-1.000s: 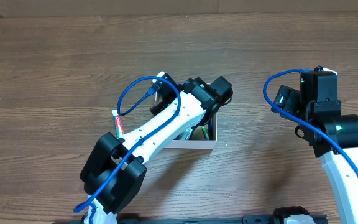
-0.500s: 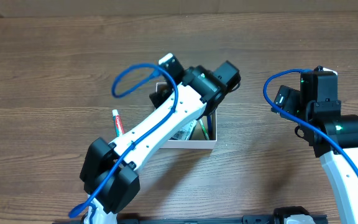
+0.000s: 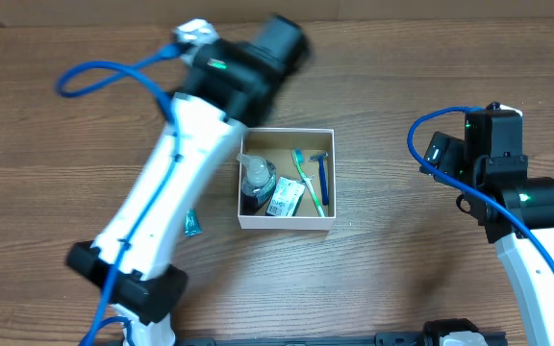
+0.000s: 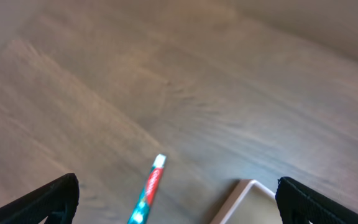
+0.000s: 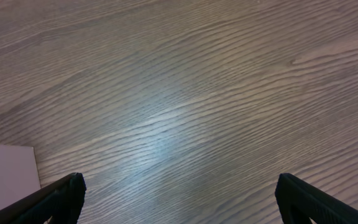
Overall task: Pack container
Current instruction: 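Raise the left gripper out of the box and back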
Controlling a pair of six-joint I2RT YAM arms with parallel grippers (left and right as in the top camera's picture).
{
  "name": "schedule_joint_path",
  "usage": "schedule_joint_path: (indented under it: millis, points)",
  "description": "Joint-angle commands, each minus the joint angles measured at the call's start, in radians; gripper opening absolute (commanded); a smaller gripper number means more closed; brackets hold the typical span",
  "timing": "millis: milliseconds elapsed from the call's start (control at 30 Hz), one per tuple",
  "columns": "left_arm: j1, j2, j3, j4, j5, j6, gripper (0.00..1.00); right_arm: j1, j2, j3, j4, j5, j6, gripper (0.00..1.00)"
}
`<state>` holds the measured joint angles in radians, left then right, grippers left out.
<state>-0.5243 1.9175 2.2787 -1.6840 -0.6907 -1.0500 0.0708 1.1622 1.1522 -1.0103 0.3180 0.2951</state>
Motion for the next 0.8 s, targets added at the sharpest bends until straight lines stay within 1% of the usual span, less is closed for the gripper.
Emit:
schedule_joint_path:
  millis: [0, 167, 233, 300, 367, 500, 600, 767]
  points:
    - [0.15, -0.056, 0.026, -0.005, 0.254, 0.299, 1.0, -0.005, -0.002, 0.019, 0.006, 0.01, 0.005, 1.0]
    - [0.306, -0.061, 0.023, 0.004, 0.438, 0.595, 1.0, -0.005, -0.002, 0.019, 0.006, 0.01, 0.005, 1.0]
    - [0.345, -0.061, 0.013, 0.022, 0.521, 0.687, 1.0, -0.005, -0.002, 0.019, 0.006, 0.01, 0.005, 1.0]
    - [0.366, -0.061, -0.004, 0.044, 0.59, 0.75, 1.0, -0.005, -0.001, 0.019, 0.006, 0.01, 0.005, 1.0]
    - [0.375, -0.061, -0.024, 0.073, 0.622, 0.774, 1.0, -0.005, -0.001, 0.019, 0.005, 0.01, 0.005, 1.0]
    - [0.373, -0.061, -0.082, 0.164, 0.622, 0.785, 1.0, -0.005, -0.001, 0.019, 0.005, 0.01, 0.005, 1.0]
    - [0.373, -0.061, -0.178, 0.249, 0.626, 0.785, 1.0, -0.005, -0.001, 0.019, 0.006, 0.01, 0.006, 1.0]
    - [0.38, -0.061, -0.271, 0.362, 0.645, 0.797, 1.0, -0.005, -0.001, 0.019, 0.005, 0.01, 0.005, 1.0]
